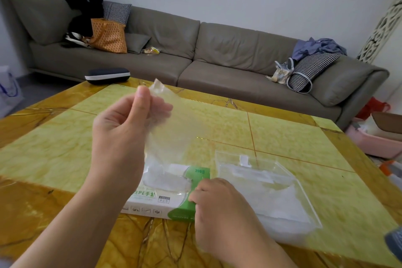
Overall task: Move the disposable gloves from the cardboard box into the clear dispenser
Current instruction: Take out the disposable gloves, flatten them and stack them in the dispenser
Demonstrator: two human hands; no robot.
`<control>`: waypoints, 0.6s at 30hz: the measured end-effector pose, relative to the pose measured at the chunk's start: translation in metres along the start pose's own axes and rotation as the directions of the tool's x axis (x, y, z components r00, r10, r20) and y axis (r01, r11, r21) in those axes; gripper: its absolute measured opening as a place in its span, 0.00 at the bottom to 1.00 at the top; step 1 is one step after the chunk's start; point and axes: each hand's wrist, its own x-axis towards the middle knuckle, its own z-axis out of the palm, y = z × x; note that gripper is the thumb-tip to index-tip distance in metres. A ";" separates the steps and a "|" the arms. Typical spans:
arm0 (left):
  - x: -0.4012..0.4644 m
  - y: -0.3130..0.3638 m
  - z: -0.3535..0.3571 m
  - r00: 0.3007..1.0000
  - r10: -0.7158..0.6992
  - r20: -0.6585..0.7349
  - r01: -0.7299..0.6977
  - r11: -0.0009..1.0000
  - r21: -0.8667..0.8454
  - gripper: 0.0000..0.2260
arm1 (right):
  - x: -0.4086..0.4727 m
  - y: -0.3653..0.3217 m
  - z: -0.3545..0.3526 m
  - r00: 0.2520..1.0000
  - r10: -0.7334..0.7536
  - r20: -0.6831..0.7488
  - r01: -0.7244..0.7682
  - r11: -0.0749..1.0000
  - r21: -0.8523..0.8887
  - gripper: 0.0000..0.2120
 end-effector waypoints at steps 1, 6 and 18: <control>0.000 0.004 0.002 1.000 0.028 0.001 -0.028 1.000 -0.008 0.16 | 0.000 -0.001 0.001 1.000 0.005 0.009 -0.005 1.000 -0.008 0.11; -0.005 0.013 0.012 0.997 0.065 0.037 -0.066 0.997 0.035 0.17 | -0.001 0.003 -0.009 0.990 0.113 -0.079 -0.092 0.968 0.232 0.20; -0.032 0.020 0.033 0.849 -0.223 0.479 -0.028 0.887 0.462 0.20 | -0.004 0.036 -0.073 0.791 0.456 -0.407 0.266 0.343 0.901 0.05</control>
